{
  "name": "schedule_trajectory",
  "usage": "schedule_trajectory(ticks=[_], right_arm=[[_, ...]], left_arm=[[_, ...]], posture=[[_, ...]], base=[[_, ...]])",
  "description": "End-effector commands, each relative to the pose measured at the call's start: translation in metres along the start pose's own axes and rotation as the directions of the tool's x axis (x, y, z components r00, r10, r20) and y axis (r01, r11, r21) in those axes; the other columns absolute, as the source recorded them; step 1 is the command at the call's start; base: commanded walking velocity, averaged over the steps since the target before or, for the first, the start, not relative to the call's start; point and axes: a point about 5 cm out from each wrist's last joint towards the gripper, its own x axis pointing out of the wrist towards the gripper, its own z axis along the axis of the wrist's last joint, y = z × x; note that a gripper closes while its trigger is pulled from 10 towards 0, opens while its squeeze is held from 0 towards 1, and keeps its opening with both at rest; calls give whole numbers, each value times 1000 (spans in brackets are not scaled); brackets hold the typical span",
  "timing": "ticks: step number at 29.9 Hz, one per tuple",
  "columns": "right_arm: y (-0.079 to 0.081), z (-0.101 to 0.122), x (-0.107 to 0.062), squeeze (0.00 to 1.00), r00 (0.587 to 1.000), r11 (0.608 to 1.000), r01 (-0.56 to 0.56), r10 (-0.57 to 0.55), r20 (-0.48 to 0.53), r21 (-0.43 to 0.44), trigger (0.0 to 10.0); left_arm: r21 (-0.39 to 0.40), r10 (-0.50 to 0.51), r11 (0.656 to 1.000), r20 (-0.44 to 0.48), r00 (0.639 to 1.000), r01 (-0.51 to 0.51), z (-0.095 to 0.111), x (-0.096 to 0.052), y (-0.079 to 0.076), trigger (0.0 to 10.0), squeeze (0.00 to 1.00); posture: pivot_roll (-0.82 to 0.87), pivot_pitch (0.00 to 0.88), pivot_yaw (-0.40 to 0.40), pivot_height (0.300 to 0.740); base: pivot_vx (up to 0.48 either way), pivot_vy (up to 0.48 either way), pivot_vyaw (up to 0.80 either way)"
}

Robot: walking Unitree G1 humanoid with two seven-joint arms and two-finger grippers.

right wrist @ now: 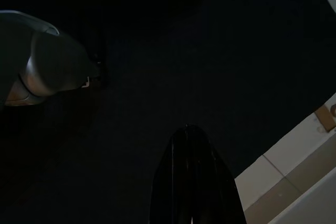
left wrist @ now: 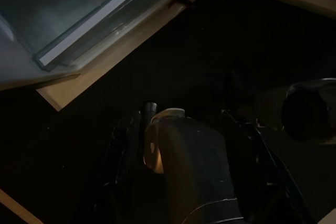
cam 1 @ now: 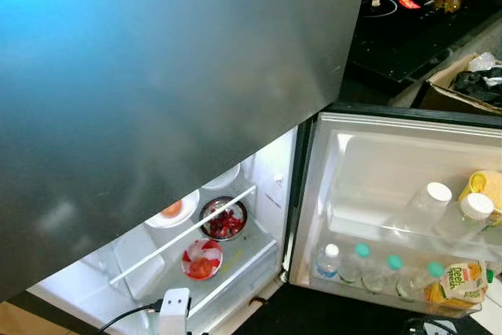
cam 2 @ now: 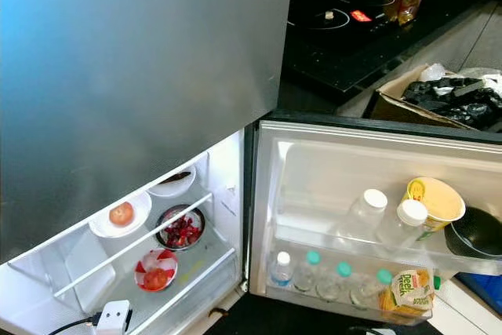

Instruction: Restocking fridge

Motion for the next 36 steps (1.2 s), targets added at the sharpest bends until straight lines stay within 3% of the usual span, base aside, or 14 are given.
schedule_trajectory(ticks=[1,13,30,36], right_arm=[[3,1,1,0,1000,1000,-3,3,0,-2,10000],[8,-3,1,0,1000,1000,-7,7,-9,-2,10000],[-1,-9,-1,0,1000,1000,4,-4,-24,0,10000],[-2,-10,-1,0,1000,1000,4,-4,-26,-2,10000]], left_arm=[[-10,3,1000,-9,1000,-3,-2,-1,1,10000,0],[-16,-1,1000,-6,1000,1,-1,0,-1,10000,0],[-18,1,1000,-7,1000,-1,-2,0,-1,10000,0],[-13,-1,1000,2,1000,1,-1,0,0,10000,0]], posture=[[-42,0,12,740],[-42,0,11,740],[-41,0,11,740],[-41,0,11,740]], base=[[-371,-270,0],[-390,-264,0],[-405,-236,0],[0,0,0]])
